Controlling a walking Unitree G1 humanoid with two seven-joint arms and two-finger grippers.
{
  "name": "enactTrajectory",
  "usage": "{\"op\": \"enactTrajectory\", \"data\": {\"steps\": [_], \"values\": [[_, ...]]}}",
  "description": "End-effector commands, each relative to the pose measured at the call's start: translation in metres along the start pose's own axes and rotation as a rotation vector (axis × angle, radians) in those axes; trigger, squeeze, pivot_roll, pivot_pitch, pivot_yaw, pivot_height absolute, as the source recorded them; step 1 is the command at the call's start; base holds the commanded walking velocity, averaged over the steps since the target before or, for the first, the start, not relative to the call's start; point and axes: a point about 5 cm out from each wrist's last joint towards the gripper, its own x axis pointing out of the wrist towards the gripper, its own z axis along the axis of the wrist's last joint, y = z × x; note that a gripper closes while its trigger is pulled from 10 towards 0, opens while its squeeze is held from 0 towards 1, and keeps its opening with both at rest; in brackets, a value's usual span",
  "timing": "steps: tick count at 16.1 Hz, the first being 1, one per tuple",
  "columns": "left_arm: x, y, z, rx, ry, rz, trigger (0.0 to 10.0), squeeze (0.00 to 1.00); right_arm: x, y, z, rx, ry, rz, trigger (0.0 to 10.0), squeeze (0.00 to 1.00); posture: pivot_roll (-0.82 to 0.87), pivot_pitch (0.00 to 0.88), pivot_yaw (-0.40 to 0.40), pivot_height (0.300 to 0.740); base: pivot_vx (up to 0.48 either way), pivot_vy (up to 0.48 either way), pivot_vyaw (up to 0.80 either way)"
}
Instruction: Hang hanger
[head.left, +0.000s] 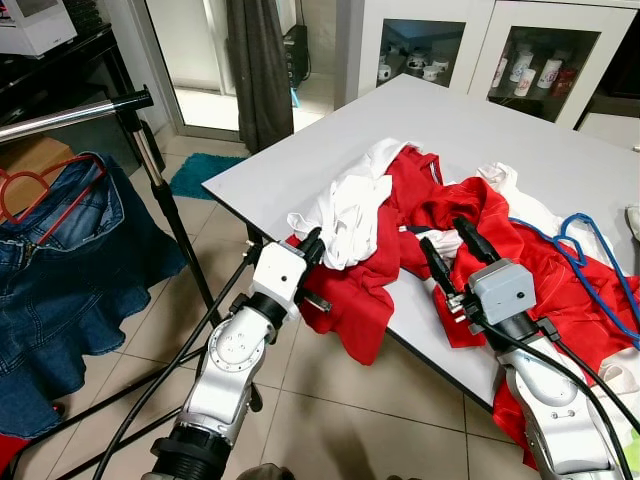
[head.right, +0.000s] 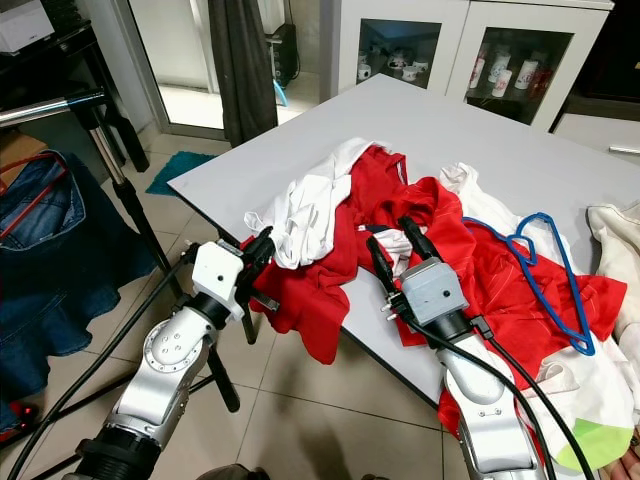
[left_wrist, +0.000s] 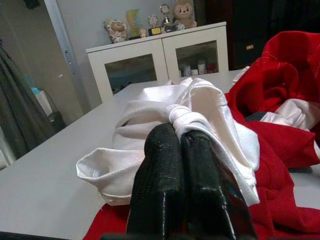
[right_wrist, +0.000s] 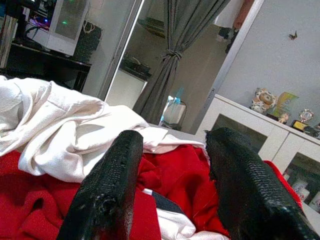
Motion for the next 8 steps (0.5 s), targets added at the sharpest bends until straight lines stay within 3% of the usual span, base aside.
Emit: {"op": "enactTrajectory", "data": {"steps": [1, 8], "values": [[-0.0002, -0.0012, 0.0015, 0.005, -0.007, -0.005, 10.0, 0.00, 0.0009, -0.0007, 0.0008, -0.006, -0.007, -0.006, 10.0, 0.00, 0.06, 0.000, 0.050, 0.740, 0.000, 0.000, 0.00], [0.0005, -0.0005, 0.0015, 0.003, -0.004, -0.010, 10.0, 0.00, -0.0005, -0.0003, -0.0001, -0.007, -0.003, -0.006, 10.0, 0.00, 0.06, 0.000, 0.052, 0.740, 0.000, 0.000, 0.00]]}}
